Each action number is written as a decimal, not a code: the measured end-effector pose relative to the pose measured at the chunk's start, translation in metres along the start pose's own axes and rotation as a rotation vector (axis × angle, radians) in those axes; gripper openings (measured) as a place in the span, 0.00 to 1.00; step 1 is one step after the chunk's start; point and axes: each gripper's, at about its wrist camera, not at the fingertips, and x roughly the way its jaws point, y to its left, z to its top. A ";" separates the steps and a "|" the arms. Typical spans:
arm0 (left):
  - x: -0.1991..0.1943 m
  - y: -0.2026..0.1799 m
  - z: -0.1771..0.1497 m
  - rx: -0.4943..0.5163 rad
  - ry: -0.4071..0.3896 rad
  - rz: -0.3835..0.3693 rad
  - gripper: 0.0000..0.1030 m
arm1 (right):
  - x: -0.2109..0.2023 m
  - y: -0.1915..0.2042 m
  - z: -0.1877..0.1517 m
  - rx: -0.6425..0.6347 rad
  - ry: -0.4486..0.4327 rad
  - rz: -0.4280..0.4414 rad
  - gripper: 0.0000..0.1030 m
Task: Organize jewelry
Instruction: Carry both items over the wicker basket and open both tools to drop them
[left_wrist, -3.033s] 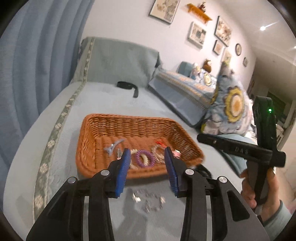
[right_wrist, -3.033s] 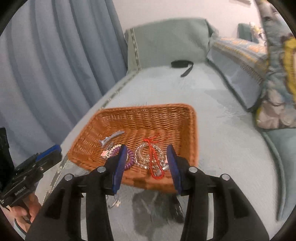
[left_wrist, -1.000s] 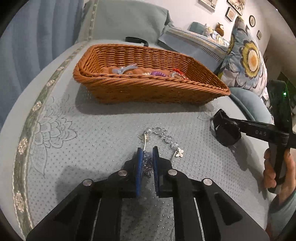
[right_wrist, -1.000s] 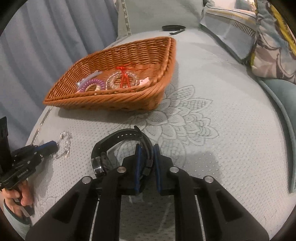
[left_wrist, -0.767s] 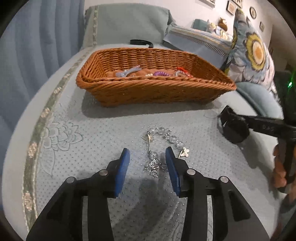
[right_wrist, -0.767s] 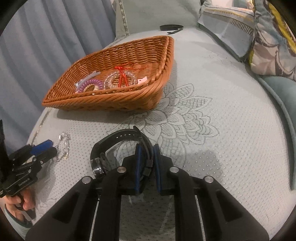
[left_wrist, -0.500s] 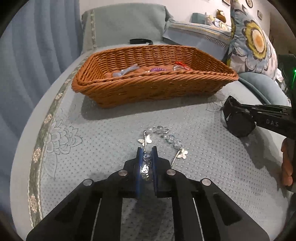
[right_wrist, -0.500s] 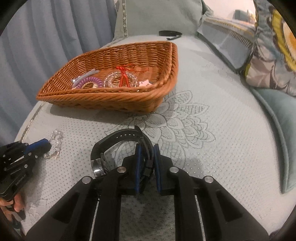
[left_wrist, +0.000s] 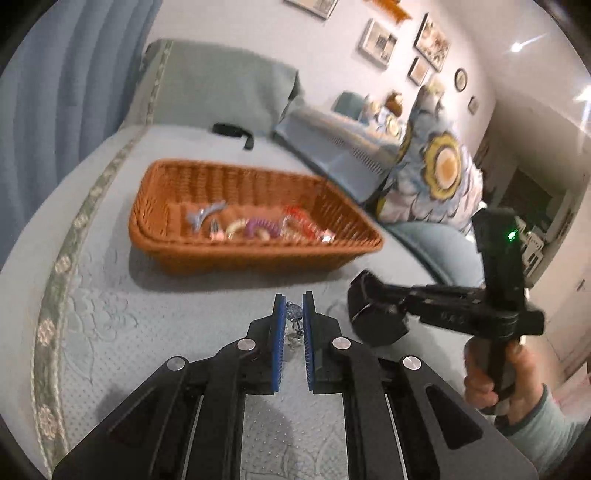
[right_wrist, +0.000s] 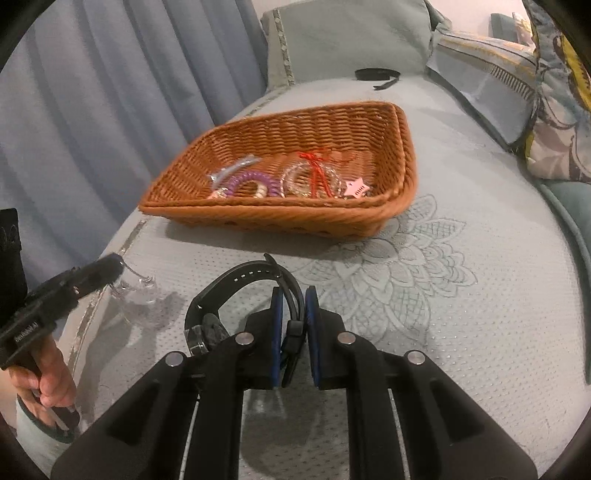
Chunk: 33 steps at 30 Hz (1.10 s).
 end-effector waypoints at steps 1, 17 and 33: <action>-0.001 -0.001 0.002 0.001 -0.010 -0.004 0.07 | -0.002 0.001 0.000 0.001 -0.006 0.003 0.10; -0.021 -0.029 0.046 0.066 -0.124 -0.037 0.07 | -0.044 -0.001 0.033 0.050 -0.138 0.019 0.10; 0.084 0.024 0.117 0.037 -0.115 0.070 0.07 | 0.056 -0.013 0.139 0.073 -0.087 -0.059 0.10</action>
